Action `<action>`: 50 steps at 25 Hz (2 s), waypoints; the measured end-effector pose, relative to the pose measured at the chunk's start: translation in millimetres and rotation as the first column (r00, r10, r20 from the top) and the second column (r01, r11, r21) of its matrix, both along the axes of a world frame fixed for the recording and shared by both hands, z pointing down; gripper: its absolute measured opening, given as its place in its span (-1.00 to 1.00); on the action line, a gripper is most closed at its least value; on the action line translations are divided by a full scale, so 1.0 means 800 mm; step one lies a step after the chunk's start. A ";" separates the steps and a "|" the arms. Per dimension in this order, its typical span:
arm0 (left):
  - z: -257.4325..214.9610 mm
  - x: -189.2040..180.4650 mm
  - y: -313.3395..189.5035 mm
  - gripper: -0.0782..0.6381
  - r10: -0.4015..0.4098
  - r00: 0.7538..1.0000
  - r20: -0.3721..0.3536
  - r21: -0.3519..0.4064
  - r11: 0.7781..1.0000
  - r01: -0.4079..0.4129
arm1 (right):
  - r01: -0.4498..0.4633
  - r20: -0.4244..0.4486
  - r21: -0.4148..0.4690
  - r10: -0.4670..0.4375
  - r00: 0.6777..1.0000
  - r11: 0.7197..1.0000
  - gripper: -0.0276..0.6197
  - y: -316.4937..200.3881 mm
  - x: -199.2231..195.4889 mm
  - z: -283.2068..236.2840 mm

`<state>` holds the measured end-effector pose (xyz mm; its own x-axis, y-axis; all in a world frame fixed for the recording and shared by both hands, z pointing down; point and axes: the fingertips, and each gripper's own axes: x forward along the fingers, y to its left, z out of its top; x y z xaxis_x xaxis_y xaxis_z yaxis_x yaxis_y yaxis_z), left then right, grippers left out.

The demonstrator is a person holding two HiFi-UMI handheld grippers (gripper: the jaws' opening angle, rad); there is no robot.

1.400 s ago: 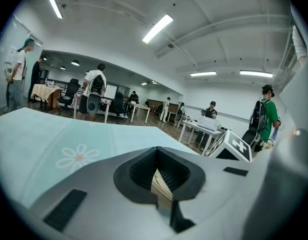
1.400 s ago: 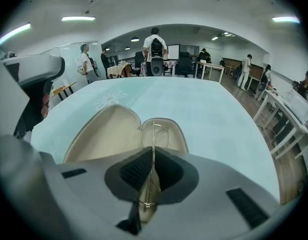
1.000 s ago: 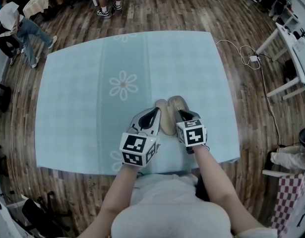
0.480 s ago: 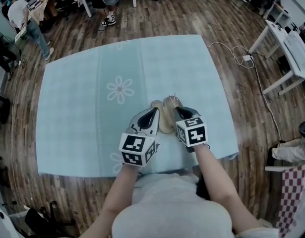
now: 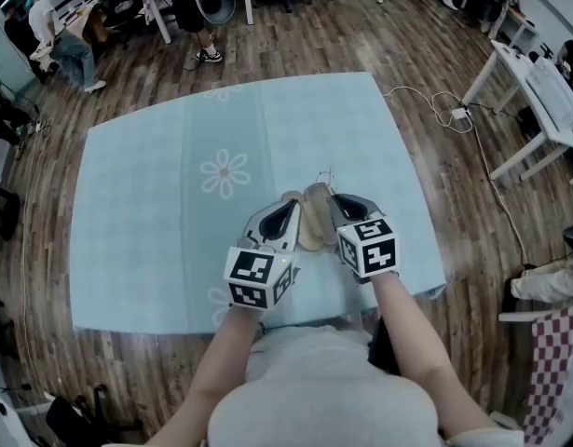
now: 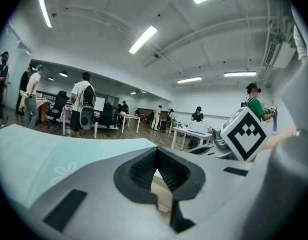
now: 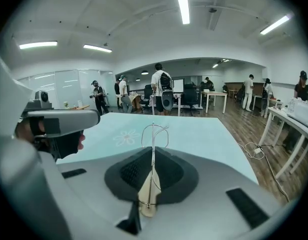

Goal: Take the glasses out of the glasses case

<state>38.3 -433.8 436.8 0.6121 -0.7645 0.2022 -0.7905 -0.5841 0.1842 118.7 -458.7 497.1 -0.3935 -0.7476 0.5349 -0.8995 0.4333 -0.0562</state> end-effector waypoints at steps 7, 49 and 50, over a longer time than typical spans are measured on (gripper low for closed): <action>-0.021 0.011 -0.001 -0.76 0.031 0.999 0.017 0.047 0.998 -0.032 | -0.017 0.029 0.085 0.014 0.999 0.996 -0.84 0.013 0.011 -0.040; -0.151 0.018 -0.010 -0.76 0.045 0.999 -0.011 0.328 0.944 -0.039 | -0.037 0.099 0.559 -0.022 0.995 0.828 -0.85 0.051 0.010 -0.220; -0.151 0.018 -0.011 -0.76 0.045 0.999 -0.011 0.327 0.944 -0.039 | -0.037 0.097 0.558 -0.021 0.995 0.829 -0.85 0.051 0.010 -0.219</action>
<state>52.5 -442.2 316.0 0.6460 -0.7605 -0.0658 -0.7624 -0.6470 -0.0080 126.8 -417.7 321.7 -0.4131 -0.9106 -0.0146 -0.9059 0.4093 0.1085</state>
